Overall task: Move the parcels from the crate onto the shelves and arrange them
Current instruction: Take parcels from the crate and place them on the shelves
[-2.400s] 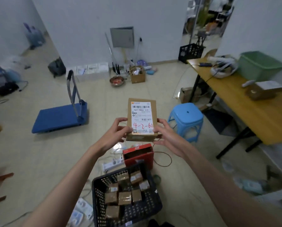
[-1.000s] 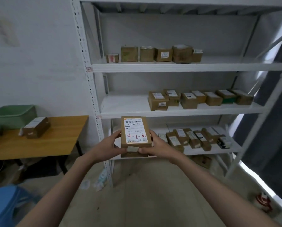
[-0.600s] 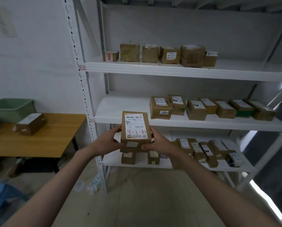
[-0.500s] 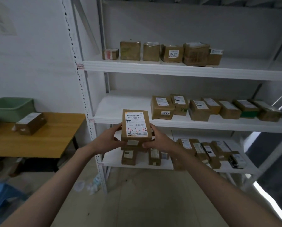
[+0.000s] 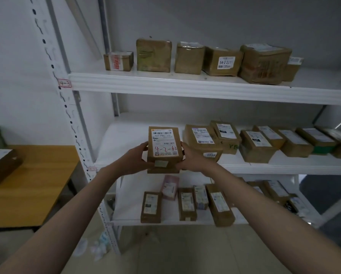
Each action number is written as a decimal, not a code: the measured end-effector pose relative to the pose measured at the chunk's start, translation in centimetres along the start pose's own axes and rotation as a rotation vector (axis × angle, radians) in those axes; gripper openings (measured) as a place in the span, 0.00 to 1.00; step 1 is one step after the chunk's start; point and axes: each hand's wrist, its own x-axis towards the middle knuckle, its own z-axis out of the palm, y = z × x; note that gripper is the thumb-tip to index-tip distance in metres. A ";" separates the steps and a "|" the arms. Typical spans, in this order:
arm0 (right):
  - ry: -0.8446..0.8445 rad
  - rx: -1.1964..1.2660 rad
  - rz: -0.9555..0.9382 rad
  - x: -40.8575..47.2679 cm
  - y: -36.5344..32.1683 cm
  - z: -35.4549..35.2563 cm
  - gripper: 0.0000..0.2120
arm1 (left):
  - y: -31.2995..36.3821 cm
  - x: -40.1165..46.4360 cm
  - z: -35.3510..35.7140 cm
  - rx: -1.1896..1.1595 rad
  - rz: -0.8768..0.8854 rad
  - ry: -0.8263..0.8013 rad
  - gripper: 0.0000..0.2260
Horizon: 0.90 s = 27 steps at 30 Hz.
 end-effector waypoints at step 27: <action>0.165 -0.344 0.413 24.5 4.2 -2.6 0.24 | -11.1 26.7 1.1 -0.026 -0.130 -0.294 0.34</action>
